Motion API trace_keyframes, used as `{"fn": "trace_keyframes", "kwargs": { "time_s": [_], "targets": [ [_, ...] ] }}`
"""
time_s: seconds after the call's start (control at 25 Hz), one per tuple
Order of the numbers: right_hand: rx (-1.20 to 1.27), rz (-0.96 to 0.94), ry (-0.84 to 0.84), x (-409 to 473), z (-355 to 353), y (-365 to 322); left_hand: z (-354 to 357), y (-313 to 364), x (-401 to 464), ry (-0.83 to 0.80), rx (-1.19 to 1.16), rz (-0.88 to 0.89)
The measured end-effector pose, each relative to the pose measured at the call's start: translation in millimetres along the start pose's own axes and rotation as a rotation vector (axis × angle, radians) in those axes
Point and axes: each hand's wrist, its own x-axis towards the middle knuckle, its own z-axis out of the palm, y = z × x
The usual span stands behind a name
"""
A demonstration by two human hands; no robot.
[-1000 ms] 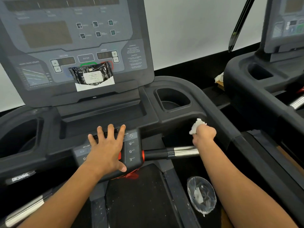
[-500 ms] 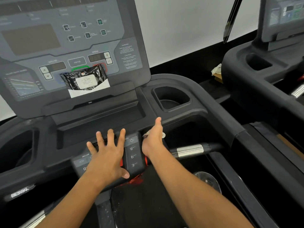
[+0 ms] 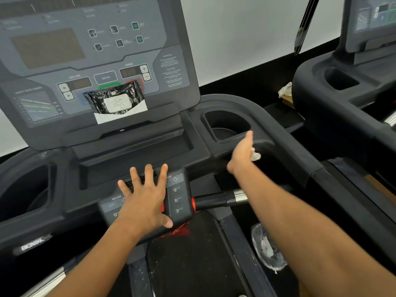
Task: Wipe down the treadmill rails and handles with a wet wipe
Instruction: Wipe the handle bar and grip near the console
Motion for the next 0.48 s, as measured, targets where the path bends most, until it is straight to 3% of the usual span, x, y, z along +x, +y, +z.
{"fn": "trace_keyframes", "kwargs": {
  "time_s": [0.24, 0.48],
  "targets": [
    [-0.189, 0.296, -0.358, -71.1, 20.9, 91.5, 3.1, -1.3, 3.0, 0.015, 0.006, -0.010],
    [-0.006, 0.149, -0.228, -64.0, 10.8, 24.6, 13.7, -8.8, 7.7, 0.048, 0.012, -0.008]
  ]
}}
